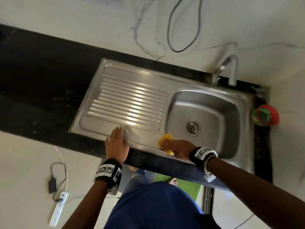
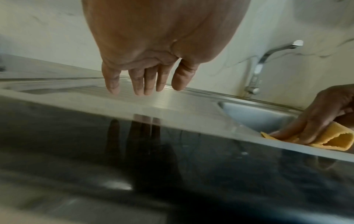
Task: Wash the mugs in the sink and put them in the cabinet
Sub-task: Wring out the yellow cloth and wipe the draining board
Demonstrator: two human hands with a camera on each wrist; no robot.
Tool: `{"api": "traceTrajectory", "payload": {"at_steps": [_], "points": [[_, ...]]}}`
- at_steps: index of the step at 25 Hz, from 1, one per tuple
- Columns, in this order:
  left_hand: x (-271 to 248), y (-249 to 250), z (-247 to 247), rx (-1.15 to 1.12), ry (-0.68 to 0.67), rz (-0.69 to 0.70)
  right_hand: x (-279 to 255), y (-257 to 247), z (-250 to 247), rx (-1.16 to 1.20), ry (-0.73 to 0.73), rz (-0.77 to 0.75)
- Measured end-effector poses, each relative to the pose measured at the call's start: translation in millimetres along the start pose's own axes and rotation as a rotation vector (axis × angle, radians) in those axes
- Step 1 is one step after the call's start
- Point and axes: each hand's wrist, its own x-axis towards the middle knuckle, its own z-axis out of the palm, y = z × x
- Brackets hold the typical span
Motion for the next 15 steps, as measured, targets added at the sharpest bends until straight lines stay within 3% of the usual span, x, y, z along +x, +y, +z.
{"api": "traceTrajectory", "payload": {"at_steps": [2, 4, 6, 8, 9, 12, 14, 15], "points": [[0, 39, 16, -0.001, -0.052, 0.088, -48, 18, -14, 0.045, 0.028, 0.224], [-3, 90, 36, 0.000, -0.097, 0.226, -100, 35, -26, 0.231, 0.163, 0.388], [-11, 145, 60, 0.007, -0.146, 0.375, -148, 56, -24, 0.631, 0.492, 0.561], [-24, 196, 88, 0.029, -0.197, 0.530, -191, 77, -16, 0.810, 0.789, 0.775], [-32, 221, 103, 0.045, -0.228, 0.610, -211, 85, -10, 0.852, 0.848, 0.886], [-61, 289, 145, 0.101, -0.300, 0.771, -266, 111, 0, 0.666, 0.944, 1.143], [-83, 333, 167, 0.157, -0.379, 0.835, -302, 122, 1, 0.530, 1.105, 1.196], [-88, 344, 173, 0.174, -0.396, 0.847, -304, 126, 3, 0.410, 1.090, 1.219]]}}
